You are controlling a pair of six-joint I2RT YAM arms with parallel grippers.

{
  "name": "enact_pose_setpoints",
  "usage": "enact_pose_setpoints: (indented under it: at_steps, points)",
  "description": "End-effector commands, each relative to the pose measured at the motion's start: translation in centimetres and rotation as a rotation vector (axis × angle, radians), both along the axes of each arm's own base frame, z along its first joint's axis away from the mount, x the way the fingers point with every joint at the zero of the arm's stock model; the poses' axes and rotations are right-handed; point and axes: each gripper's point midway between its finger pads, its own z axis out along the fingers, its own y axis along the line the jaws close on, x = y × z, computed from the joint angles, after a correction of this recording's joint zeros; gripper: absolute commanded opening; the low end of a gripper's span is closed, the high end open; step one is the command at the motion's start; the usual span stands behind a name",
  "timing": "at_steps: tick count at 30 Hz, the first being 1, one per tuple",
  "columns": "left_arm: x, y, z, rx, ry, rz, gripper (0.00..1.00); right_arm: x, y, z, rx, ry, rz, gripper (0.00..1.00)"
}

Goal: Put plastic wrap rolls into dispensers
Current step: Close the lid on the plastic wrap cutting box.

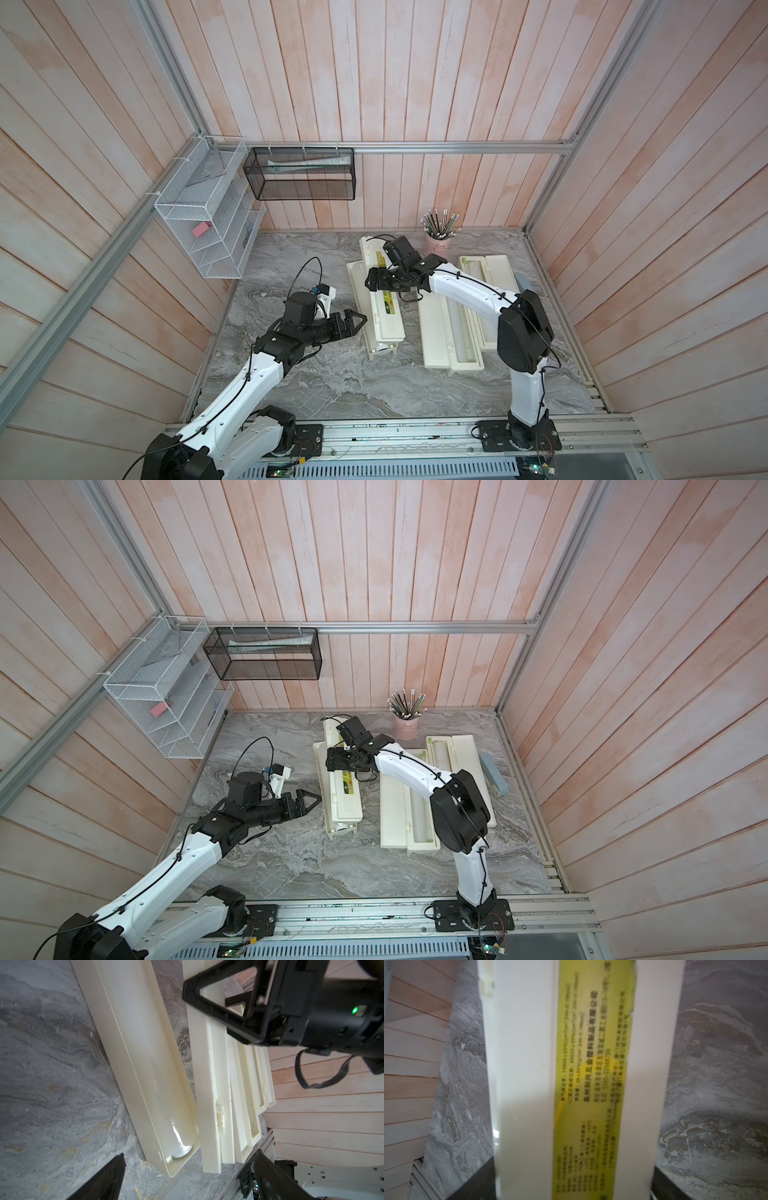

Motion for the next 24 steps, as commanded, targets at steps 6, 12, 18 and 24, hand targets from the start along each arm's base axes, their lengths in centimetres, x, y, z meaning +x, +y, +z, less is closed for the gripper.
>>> enact_pose_setpoints:
  at_steps: [6, 12, 18, 24]
  points:
    - [-2.3, 0.5, -3.2, -0.007, 0.104, 0.005, 0.98, -0.5, 0.2, -2.4, -0.265, 0.026, 0.000, 0.79]
    - [-3.0, 0.1, -3.8, -0.069, 0.130, 0.011, 0.98, -0.7, 0.5, -3.0, -0.384, 0.022, 0.024, 0.81]
    - [-3.1, -0.2, -3.4, -0.094, 0.120, 0.006, 1.00, -1.0, -0.2, -3.8, -0.456, 0.028, 0.033, 0.82]
    - [-3.1, -1.3, -3.4, -0.122, 0.125, -0.009, 1.00, -1.5, 0.5, -4.3, -0.447, 0.030, 0.039, 0.84]
